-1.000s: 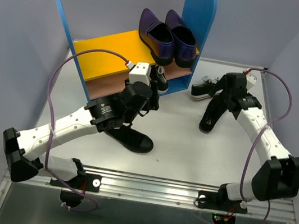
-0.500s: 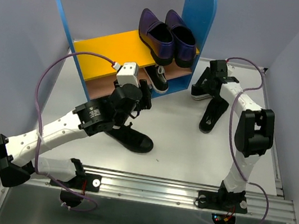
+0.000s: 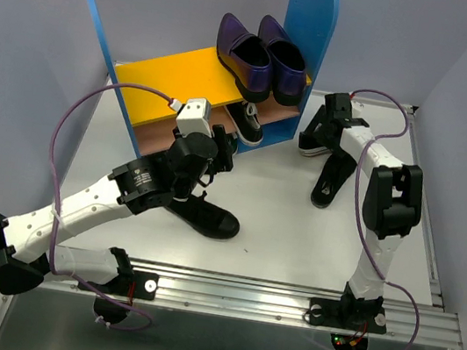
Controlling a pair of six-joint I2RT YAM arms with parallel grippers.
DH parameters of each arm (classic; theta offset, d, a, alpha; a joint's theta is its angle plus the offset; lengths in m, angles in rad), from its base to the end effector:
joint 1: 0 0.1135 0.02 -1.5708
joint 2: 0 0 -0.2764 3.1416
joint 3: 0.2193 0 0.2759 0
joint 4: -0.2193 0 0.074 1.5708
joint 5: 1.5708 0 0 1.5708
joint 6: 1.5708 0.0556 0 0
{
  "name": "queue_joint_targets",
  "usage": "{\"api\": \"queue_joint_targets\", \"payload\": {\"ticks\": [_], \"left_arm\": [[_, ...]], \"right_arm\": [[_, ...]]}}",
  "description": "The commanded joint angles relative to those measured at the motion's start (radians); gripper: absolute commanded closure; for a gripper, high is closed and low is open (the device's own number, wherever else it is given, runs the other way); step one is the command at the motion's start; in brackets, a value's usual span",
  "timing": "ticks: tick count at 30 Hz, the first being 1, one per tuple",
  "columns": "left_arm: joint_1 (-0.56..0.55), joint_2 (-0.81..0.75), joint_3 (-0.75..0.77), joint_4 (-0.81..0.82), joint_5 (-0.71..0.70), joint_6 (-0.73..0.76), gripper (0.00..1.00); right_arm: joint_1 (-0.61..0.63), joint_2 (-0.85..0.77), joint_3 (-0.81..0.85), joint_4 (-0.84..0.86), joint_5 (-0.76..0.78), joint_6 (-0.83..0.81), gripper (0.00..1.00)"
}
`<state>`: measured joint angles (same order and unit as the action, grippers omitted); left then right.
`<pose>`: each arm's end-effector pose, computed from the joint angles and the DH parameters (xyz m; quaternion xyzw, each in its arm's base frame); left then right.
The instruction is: Place and organize the shoes onto the shoe shelf
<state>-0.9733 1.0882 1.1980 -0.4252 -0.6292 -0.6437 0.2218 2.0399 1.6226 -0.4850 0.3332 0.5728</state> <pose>0.1766 -0.2014 0.4106 -0.0530 0.7890 -0.2310 0.5668 0.4858 0.0909 0.2065 0.2162 0.9078 -0.0193 0.3589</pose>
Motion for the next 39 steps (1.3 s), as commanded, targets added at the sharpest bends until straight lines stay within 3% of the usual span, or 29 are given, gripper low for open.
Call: {"api": "queue_joint_targets", "payload": {"ticks": [1,17,26,30,35,38,39], "left_arm": [[0.001,-0.011,-0.011,0.013,-0.014,-0.001,0.34],[0.002,0.016,-0.005,0.017,0.003,0.006,0.34],[0.002,0.029,-0.014,0.014,0.031,-0.005,0.34],[0.002,0.027,-0.020,0.023,0.034,-0.010,0.34],[0.001,0.016,-0.029,0.023,0.034,-0.011,0.34],[0.002,0.016,-0.034,0.028,0.036,-0.008,0.34],[0.002,0.018,-0.034,0.028,0.037,-0.008,0.34]], "right_arm": [[-0.002,0.014,0.037,0.023,0.041,0.022,0.02],[-0.021,0.085,0.120,0.023,0.036,0.036,0.02],[-0.021,0.059,0.056,0.020,0.055,0.070,0.10],[-0.021,0.051,0.057,0.020,0.073,0.065,0.25],[-0.021,0.026,0.033,0.025,0.072,0.076,0.37],[-0.021,0.017,0.019,0.031,0.066,0.078,0.50],[-0.021,0.017,0.013,0.031,0.063,0.079,0.59]]}}
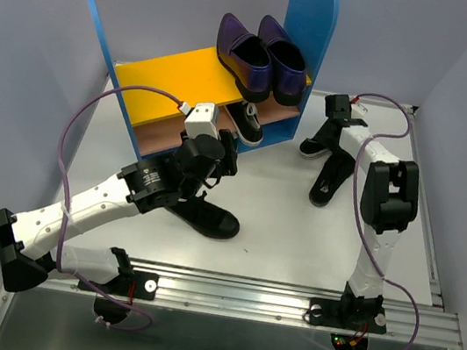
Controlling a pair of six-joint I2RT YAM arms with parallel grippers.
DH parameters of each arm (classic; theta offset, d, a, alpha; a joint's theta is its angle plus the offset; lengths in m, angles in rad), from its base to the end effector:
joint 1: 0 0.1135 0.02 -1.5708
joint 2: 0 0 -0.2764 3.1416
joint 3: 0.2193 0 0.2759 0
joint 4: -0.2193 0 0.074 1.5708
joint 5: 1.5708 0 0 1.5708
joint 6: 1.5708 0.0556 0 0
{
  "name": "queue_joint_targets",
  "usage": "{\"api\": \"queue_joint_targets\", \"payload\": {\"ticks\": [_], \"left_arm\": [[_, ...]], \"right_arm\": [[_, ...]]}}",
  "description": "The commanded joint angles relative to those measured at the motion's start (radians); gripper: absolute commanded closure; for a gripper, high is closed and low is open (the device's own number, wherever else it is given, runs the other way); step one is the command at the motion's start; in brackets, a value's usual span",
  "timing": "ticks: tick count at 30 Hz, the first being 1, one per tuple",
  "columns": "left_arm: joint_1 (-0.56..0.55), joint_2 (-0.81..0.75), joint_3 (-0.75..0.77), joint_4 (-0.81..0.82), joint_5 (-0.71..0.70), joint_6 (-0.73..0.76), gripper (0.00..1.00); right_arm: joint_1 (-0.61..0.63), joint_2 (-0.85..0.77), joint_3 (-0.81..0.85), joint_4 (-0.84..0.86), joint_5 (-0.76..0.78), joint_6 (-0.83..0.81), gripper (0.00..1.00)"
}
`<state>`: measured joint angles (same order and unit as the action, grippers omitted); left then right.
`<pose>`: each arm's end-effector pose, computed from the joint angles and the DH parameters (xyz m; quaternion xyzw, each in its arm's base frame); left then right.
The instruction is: Place and organize the shoes onto the shoe shelf
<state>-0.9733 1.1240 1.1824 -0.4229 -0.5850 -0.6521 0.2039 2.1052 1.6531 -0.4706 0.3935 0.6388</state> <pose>0.1820 -0.2129 0.3955 -0.0353 0.8046 -0.2311 0.5459 0.4988 0.0814 0.1878 0.2613 0.8943 -0.0414 0.3607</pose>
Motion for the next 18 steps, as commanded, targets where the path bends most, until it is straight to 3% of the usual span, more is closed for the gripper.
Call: {"api": "queue_joint_targets", "payload": {"ticks": [1,3,4,6,18], "left_arm": [[0.002,-0.015,-0.017,0.026,-0.007,0.003,0.34],[0.001,-0.013,-0.014,0.027,-0.007,0.003,0.34],[0.002,-0.012,-0.013,0.027,-0.007,0.003,0.34],[0.002,-0.016,-0.013,0.027,-0.009,0.003,0.34],[0.007,-0.046,0.054,-0.063,-0.164,0.077,0.34]], "right_arm": [[-0.003,-0.050,-0.022,0.018,-0.004,0.013,0.66],[-0.003,-0.063,-0.033,0.032,-0.016,0.007,0.78],[-0.003,-0.068,-0.044,0.036,-0.031,-0.004,0.90],[-0.003,-0.091,-0.049,0.039,-0.042,-0.011,0.99],[-0.003,-0.442,-0.292,0.124,-0.274,-0.163,0.99]]}}
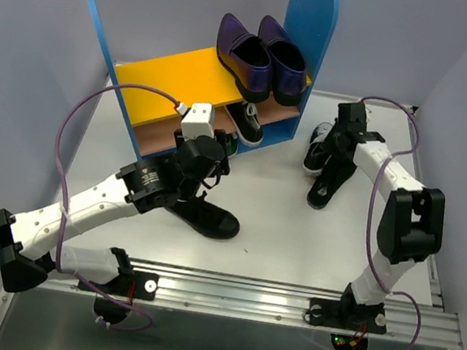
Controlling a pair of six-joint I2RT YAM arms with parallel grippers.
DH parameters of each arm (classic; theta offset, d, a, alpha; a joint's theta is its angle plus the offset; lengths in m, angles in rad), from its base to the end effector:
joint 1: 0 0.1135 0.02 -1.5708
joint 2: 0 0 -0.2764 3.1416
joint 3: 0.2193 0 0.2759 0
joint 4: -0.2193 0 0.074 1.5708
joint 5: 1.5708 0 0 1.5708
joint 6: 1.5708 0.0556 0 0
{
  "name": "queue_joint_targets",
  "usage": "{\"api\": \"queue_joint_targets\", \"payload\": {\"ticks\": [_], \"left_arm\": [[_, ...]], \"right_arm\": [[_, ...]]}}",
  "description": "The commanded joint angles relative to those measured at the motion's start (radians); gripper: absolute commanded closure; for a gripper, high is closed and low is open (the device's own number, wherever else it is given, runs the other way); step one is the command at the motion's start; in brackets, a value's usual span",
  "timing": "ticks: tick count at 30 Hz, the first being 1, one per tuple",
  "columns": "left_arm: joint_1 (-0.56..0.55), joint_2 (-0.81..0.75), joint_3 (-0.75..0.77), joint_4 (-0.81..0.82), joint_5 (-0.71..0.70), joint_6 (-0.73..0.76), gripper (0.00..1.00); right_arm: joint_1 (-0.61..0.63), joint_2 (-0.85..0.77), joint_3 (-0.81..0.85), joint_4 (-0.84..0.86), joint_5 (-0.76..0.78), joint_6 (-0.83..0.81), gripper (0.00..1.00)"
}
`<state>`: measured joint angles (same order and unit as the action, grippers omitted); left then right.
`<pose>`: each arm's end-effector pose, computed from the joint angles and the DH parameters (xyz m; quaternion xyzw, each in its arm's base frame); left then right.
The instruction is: Place and organize the shoes onto the shoe shelf
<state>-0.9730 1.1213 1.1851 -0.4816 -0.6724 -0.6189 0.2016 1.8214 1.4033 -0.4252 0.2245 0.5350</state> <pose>0.1818 -0.2055 0.3918 -0.0376 0.8107 -0.1742 0.5576 0.4377 0.0768 0.2310 0.1934 0.9092 0.0296 0.3675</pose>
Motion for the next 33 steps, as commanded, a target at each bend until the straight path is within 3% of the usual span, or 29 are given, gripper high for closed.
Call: {"api": "queue_joint_targets", "payload": {"ticks": [1,9,13,17,23,31,33], "left_arm": [[0.008,-0.046,0.053,-0.002,-0.079,0.045,0.34],[0.022,-0.061,0.048,0.021,-0.102,0.056,0.34],[0.026,-0.058,0.048,0.029,-0.104,0.061,0.34],[0.031,-0.051,0.047,0.031,-0.105,0.056,0.34],[0.037,-0.049,0.042,0.031,-0.095,0.041,0.34],[0.040,-0.061,0.021,0.049,-0.079,0.025,0.34],[0.040,-0.054,0.024,0.049,-0.076,0.021,0.34]], "right_arm": [[-0.001,-0.186,-0.064,0.078,-0.122,-0.063,0.99],[0.021,-0.434,-0.248,0.045,-0.345,-0.099,0.99],[0.140,-0.508,-0.308,0.023,-0.421,-0.112,0.99],[0.292,-0.534,-0.361,0.020,-0.390,-0.098,0.99],[0.328,-0.514,-0.516,0.094,-0.360,-0.044,0.99],[0.328,-0.511,-0.566,0.040,-0.271,-0.017,0.54],[0.328,-0.517,-0.570,0.025,-0.267,-0.020,0.53]]}}
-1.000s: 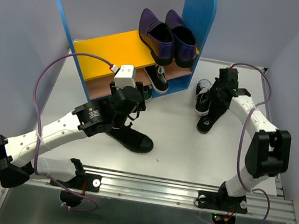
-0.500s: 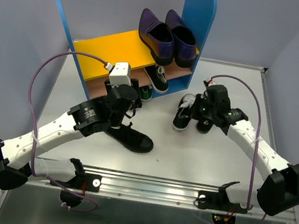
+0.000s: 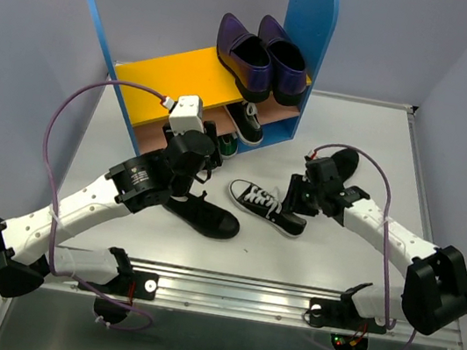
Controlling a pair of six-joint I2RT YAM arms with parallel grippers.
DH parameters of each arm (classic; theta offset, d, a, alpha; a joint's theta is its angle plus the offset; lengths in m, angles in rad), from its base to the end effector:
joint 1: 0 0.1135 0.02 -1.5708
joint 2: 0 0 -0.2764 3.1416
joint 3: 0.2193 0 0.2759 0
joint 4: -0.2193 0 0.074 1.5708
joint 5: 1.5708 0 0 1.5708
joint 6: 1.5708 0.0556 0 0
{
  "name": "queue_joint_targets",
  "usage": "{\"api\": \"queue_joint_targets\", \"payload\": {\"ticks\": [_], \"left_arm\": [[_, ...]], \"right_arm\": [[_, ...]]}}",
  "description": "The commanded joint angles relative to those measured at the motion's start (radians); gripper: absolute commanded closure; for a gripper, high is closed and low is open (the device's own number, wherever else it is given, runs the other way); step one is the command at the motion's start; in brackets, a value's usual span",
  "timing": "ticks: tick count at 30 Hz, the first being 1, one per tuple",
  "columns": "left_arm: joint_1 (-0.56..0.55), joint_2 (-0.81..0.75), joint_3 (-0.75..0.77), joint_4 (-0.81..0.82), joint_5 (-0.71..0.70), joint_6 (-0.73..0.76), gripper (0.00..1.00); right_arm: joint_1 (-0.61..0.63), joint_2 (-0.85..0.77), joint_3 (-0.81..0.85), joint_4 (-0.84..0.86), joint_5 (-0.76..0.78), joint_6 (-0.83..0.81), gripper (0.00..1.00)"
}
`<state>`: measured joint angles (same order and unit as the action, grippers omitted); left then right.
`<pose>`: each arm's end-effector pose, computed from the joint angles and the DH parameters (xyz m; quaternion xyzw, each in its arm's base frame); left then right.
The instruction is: Place and organize the shoes onto the shoe shelf
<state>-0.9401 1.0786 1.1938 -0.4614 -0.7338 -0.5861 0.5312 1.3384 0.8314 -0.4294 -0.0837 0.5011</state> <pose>0.1825 -0.1868 0.4085 -0.0684 0.7882 -0.1587 0.5906 0.2542 0.1548 0.2000 -0.0273 0.9490 0.1884 0.2514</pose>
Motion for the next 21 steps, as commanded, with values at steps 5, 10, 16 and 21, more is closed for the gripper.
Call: {"api": "queue_joint_targets", "payload": {"ticks": [5,10,16,21], "left_arm": [[0.009,0.010,0.026,0.038,-0.003,-0.011,0.34],[0.009,0.033,0.032,0.053,0.010,0.002,0.34],[0.009,0.073,0.049,0.072,0.030,0.009,0.34],[0.011,0.090,0.055,0.081,0.036,0.019,0.34]], "right_arm": [[-0.002,-0.045,-0.011,-0.025,0.117,-0.009,0.53],[-0.002,-0.087,-0.012,-0.072,0.160,-0.021,0.53],[-0.002,-0.102,-0.011,-0.103,0.174,-0.026,0.53],[-0.002,-0.062,-0.026,-0.115,0.171,-0.055,0.52]]}}
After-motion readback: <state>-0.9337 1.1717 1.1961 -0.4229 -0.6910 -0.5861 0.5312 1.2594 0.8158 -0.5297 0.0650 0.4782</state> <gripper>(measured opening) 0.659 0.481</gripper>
